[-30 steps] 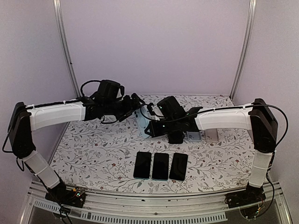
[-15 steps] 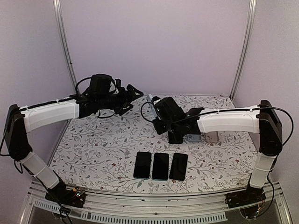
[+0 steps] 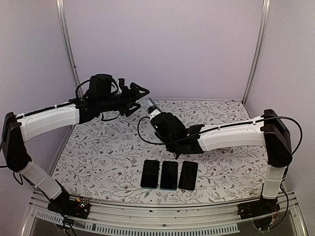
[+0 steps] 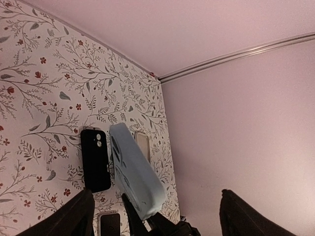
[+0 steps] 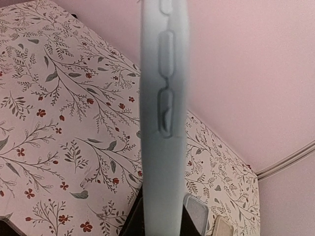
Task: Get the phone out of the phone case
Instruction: Pass from the right arm to the left
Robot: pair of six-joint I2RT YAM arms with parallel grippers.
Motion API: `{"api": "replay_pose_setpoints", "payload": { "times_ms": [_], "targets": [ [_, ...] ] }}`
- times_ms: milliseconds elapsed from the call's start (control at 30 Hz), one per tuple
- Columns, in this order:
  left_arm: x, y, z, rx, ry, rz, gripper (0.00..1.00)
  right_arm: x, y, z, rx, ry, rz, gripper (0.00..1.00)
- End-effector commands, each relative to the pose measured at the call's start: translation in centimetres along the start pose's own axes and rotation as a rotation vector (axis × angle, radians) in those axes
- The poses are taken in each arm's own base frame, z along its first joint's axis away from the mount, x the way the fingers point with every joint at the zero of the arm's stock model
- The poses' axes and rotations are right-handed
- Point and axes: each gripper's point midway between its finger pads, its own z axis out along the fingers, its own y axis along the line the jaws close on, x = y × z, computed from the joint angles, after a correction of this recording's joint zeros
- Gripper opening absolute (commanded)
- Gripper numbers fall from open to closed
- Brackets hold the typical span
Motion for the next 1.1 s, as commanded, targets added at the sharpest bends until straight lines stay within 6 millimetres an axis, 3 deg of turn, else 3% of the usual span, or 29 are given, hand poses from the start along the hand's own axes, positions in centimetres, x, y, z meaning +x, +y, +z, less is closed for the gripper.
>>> {"api": "replay_pose_setpoints", "payload": {
  "times_ms": [0,633,867,1000,1067],
  "targets": [
    [0.5,1.1,0.4,-0.013,0.027,-0.015,0.88,-2.0,-1.1,-0.3,0.125,-0.069,-0.045,0.0],
    [1.3,2.7,1.7,-0.052,0.058,-0.027,0.69,-2.2,0.5,-0.7,0.161,-0.1,-0.19,0.0],
    [1.5,3.3,1.7,-0.07,0.067,-0.024,0.49,-2.2,0.7,-0.6,0.171,-0.101,-0.219,0.0],
    [1.6,3.4,1.7,-0.071,0.071,-0.023,0.24,-2.2,0.7,-0.7,0.171,-0.102,-0.225,0.03],
    [1.7,3.4,1.8,-0.07,0.075,-0.024,0.17,-2.2,0.8,-0.7,0.171,-0.102,-0.227,0.06]
  ]
}}
